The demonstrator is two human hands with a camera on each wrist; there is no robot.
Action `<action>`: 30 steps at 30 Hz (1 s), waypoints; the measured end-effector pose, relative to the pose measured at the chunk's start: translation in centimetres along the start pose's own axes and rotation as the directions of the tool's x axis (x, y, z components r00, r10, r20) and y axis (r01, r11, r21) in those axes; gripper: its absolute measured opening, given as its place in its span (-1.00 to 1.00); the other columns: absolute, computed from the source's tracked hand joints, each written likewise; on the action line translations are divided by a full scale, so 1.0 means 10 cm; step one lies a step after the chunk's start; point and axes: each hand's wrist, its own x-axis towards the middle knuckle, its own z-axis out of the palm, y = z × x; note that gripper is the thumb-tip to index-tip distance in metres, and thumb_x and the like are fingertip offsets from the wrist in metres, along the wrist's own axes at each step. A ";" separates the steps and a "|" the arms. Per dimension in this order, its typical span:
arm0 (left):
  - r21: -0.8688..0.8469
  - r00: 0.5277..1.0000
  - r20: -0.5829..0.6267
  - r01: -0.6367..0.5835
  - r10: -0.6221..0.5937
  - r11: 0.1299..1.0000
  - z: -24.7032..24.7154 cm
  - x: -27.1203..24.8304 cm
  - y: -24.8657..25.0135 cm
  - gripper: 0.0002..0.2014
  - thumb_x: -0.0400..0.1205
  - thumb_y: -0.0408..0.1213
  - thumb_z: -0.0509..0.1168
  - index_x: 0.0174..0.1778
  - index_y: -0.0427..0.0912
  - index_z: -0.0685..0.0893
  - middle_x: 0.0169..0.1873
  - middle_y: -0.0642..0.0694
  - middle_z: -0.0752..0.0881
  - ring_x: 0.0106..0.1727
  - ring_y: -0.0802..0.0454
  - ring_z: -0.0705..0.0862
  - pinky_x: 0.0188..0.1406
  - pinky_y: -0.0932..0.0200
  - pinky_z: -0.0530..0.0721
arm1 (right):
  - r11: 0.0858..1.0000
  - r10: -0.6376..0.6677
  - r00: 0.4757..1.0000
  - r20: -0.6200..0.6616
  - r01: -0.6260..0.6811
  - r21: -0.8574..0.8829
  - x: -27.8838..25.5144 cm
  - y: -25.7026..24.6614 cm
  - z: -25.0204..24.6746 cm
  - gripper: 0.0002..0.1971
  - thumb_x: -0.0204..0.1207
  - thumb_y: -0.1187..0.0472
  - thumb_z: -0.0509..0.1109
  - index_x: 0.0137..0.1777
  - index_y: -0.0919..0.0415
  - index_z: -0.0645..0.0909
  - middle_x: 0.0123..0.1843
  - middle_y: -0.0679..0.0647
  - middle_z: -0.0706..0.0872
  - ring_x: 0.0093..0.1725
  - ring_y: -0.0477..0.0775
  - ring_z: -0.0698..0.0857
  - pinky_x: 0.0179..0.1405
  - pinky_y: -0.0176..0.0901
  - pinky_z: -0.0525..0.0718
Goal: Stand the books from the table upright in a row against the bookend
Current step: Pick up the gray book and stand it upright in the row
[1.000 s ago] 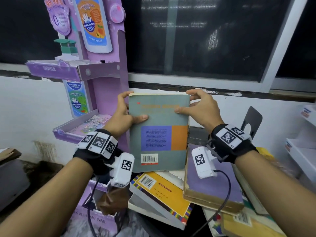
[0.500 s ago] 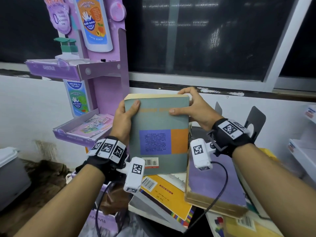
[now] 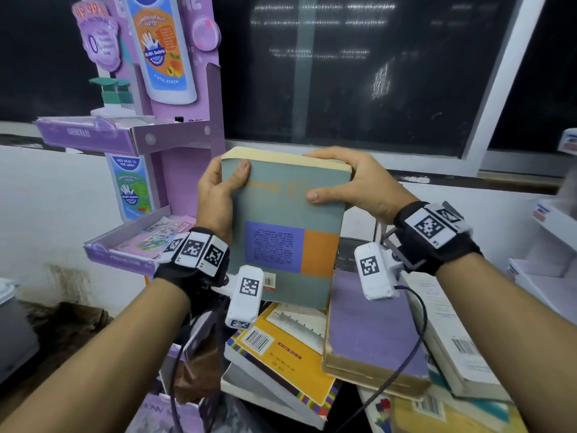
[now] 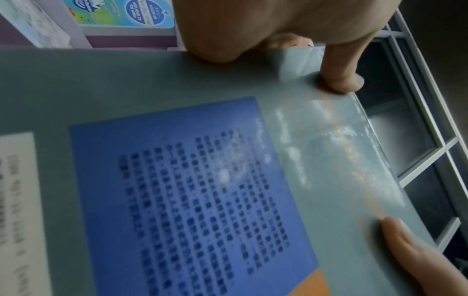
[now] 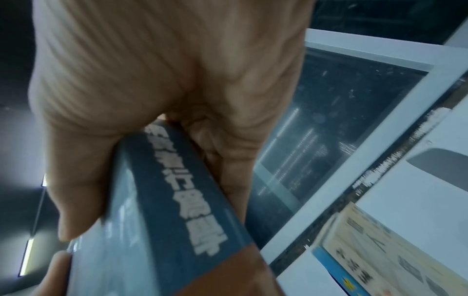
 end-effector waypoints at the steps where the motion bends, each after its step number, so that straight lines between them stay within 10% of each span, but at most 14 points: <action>1: -0.008 1.000 0.005 -0.006 0.006 1.000 0.04 0.03 0.02 -0.76 0.53 -0.26 0.36 0.10 -0.22 0.61 -0.11 -0.15 0.75 -0.15 -0.04 0.74 -0.07 0.01 0.74 | 0.999 -0.022 1.000 -0.008 0.022 -0.027 -0.01 -0.07 -0.04 -0.43 0.25 0.20 0.70 0.28 -0.03 0.66 0.12 0.04 0.77 0.07 0.09 0.78 -0.25 0.05 0.82; 19: -0.115 0.952 0.268 0.184 -0.148 0.976 1.02 0.18 -0.18 -0.69 0.55 -0.18 0.33 0.17 -0.21 0.59 -0.03 -0.26 0.72 -0.07 -0.15 0.73 -0.07 -0.03 0.75 | 0.943 0.050 0.989 -0.139 -0.093 -0.321 -0.56 -0.50 -0.77 -0.50 0.25 0.16 0.69 0.19 -0.15 0.69 0.04 -0.12 0.79 0.01 -0.01 0.77 -0.32 -0.07 0.79; 30: 0.251 0.925 0.274 0.194 -0.262 0.948 1.14 0.33 -0.42 -0.81 0.65 -0.05 0.25 0.09 -0.02 0.62 -0.05 0.09 0.74 0.00 0.13 0.70 0.13 0.08 0.55 | 0.896 0.019 0.931 -0.365 -0.178 -0.407 -0.56 -0.30 -0.90 -0.49 0.27 0.11 0.68 0.25 -0.02 0.71 0.03 -0.10 0.75 0.02 -0.04 0.69 -0.08 -0.22 0.64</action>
